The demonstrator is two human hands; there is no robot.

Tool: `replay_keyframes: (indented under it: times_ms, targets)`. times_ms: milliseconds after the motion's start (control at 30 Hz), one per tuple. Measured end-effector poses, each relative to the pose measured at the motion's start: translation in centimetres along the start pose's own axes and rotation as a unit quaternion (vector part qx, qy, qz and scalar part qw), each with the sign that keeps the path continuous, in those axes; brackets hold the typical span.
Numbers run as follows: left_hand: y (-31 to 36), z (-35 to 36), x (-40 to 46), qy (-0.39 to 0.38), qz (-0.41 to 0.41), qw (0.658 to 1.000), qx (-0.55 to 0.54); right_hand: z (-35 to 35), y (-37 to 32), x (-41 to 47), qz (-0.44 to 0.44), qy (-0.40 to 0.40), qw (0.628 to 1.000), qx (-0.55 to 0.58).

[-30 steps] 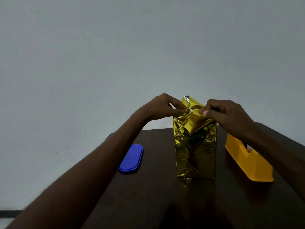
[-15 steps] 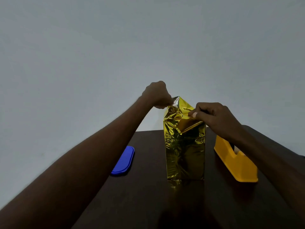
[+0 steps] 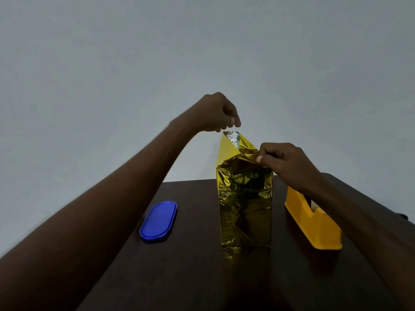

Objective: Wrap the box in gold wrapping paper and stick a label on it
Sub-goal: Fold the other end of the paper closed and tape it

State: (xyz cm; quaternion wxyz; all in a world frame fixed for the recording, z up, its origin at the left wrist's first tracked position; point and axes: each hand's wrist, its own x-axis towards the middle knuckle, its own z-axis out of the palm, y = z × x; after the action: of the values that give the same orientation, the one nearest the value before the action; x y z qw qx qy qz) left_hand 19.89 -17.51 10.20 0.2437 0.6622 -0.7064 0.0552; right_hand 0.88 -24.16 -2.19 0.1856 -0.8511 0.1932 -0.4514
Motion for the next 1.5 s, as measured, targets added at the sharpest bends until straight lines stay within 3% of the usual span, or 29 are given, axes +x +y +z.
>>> replay_keyframes:
  times_ms: [67, 133, 300, 400, 567, 833, 933, 1033, 1100, 1333, 1500]
  targets:
    - [0.8, -0.8, -1.0, -0.112, 0.039, 0.990, 0.077, -0.1, 0.0, 0.0, 0.001, -0.002, 1.000, -0.004]
    - [1.3, -0.9, -1.8, -0.173, 0.034, 0.972, 0.153, -0.1, 0.1, 0.1, -0.001, -0.001, 1.000, -0.003]
    - [1.7, -0.2, -2.5, -0.125, 0.044, 0.960, 0.246, -0.1, 0.3, 0.1, -0.001, 0.002, 1.000, -0.010]
    - [1.7, -1.1, -2.8, -0.092, 0.052, 0.973, 0.205, -0.1, 0.3, 0.1, -0.002, 0.008, 1.000, -0.006]
    - [1.8, -1.5, -3.3, -0.110, 0.064, 0.978, 0.165, -0.2, 0.3, 0.1, 0.006, 0.007, 1.000, -0.018]
    - [2.4, -3.0, -4.3, -0.034, 0.119, 0.988, 0.089, -0.2, 0.2, 0.2, 0.018, 0.006, 1.000, -0.016]
    - [0.3, -3.5, -4.3, 0.035, 0.065, 0.995, 0.065, -0.2, 0.0, 0.1, 0.020, 0.003, 1.000, -0.001]
    - [-3.1, -2.0, -4.5, -0.020, -0.026, 0.999, 0.023, -0.2, 0.1, 0.1, 0.011, 0.007, 1.000, 0.003]
    - [-4.7, 0.0, -4.9, -0.067, -0.028, 0.997, -0.032, -0.1, 0.1, 0.0, 0.001, 0.008, 1.000, 0.004]
    - [-5.9, 4.6, -4.6, 0.022, 0.007, 0.997, -0.077, -0.2, -0.1, -0.3, -0.001, -0.010, 1.000, 0.020]
    - [-5.0, 5.2, -4.0, 0.019, 0.032, 0.997, -0.065, -0.2, 0.2, -0.5, -0.010, -0.018, 0.999, 0.031]
